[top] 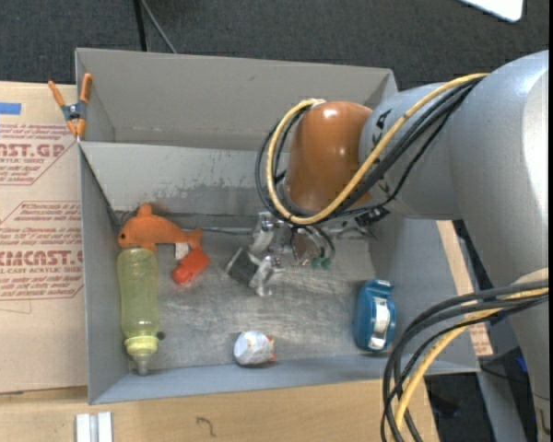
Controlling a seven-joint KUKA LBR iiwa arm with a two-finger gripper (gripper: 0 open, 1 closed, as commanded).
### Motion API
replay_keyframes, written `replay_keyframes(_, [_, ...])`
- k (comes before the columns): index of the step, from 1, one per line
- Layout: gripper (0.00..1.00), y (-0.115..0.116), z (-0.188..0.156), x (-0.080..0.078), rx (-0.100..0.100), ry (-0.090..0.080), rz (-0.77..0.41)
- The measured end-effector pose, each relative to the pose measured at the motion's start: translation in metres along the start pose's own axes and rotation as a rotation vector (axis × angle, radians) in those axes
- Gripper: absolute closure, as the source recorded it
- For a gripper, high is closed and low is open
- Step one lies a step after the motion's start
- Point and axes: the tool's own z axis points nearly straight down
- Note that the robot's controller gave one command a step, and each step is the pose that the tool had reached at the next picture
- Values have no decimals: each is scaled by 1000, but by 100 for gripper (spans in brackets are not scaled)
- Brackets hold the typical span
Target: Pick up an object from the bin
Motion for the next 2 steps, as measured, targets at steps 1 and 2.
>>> replay_keyframes(1, [100,0,-4,2,0,7,0])
replay_keyframes(2, [100,0,-24,3,0,14,0])
